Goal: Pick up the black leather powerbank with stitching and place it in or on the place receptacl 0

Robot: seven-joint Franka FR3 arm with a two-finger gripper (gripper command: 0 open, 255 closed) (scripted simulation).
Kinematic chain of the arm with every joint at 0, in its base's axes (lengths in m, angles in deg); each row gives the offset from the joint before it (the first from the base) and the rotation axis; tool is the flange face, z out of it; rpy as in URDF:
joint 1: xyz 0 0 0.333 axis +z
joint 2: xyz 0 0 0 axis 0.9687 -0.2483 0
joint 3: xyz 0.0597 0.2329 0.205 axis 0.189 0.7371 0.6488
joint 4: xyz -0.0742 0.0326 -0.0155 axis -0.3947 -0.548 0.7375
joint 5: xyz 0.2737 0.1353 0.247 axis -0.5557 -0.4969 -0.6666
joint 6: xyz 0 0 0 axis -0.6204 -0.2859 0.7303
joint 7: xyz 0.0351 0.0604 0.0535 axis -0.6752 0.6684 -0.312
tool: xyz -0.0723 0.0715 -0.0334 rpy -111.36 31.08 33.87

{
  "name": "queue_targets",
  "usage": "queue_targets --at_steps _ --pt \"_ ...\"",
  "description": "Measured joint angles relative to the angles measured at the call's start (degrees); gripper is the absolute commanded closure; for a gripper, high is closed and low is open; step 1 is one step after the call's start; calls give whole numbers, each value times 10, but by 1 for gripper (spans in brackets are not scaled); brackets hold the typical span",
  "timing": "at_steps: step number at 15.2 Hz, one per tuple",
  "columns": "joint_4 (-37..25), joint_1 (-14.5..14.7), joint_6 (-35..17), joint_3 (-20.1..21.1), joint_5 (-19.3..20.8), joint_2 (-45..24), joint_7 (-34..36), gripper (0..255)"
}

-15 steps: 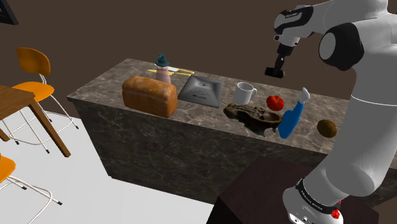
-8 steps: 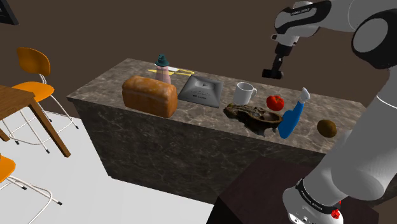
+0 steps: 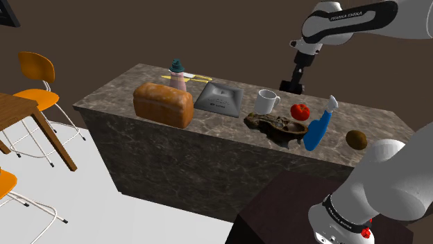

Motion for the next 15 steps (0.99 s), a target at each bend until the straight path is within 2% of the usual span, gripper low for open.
queue_targets --at_steps 4,10,12,15 --pt "68 4 -4 47 32 70 71 255" --pt "146 15 4 126 44 153 174 255" --pt "161 18 3 142 42 167 194 255" --pt "179 20 -19 142 42 162 199 255"
